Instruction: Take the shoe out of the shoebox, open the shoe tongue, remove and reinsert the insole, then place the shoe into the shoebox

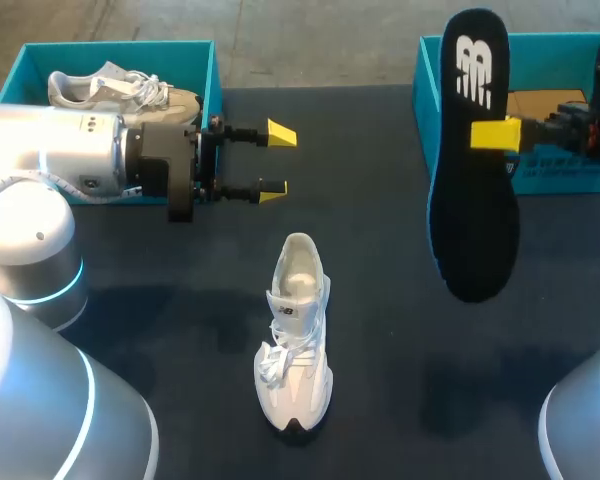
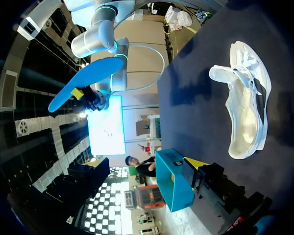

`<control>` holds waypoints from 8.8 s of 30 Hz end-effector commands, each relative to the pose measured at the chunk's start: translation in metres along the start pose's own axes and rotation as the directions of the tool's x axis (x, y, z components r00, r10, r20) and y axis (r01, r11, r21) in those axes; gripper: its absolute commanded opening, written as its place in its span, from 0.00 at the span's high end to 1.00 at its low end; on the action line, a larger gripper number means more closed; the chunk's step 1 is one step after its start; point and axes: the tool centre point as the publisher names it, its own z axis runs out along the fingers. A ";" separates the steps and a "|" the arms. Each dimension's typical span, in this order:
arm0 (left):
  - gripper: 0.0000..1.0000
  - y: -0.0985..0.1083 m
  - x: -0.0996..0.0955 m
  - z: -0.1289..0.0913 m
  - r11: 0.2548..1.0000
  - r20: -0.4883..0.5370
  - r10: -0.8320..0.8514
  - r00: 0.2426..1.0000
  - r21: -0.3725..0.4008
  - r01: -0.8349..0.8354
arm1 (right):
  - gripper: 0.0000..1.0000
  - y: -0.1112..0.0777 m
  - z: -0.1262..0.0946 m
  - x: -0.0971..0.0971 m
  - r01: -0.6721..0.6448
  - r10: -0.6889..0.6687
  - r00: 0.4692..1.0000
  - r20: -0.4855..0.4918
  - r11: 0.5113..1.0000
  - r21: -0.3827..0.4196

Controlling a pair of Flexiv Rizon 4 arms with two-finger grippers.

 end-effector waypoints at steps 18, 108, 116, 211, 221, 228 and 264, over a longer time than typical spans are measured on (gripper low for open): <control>0.00 0.000 0.001 0.001 1.000 0.001 0.002 1.000 -0.002 -0.002 | 1.00 0.035 0.016 -0.193 -0.365 0.389 0.916 -0.099 0.910 0.197; 0.00 0.021 -0.003 0.016 1.000 0.086 0.009 0.996 -0.023 -0.007 | 1.00 0.038 0.084 -0.283 -0.707 0.698 0.689 0.196 0.707 -0.029; 0.00 0.028 -0.007 0.024 0.999 0.099 0.027 0.995 -0.036 -0.023 | 1.00 0.038 0.084 -0.283 -0.707 0.698 0.689 0.196 0.707 -0.029; 0.73 0.044 -0.039 0.075 0.995 0.164 0.102 0.981 -0.033 -0.098 | 1.00 0.038 0.084 -0.283 -0.707 0.698 0.689 0.196 0.707 -0.029; 0.75 0.045 -0.037 0.078 0.995 0.151 0.092 0.984 -0.037 -0.088 | 1.00 0.038 0.084 -0.283 -0.707 0.698 0.689 0.196 0.707 -0.029; 0.82 0.045 -0.036 0.079 0.996 0.146 0.086 0.986 -0.036 -0.081 | 1.00 0.038 0.084 -0.283 -0.707 0.698 0.689 0.196 0.707 -0.029; 1.00 0.045 -0.030 0.069 0.996 0.130 0.084 0.988 -0.033 -0.081 | 0.00 0.037 0.074 -0.281 -0.685 0.683 0.708 0.178 0.726 -0.060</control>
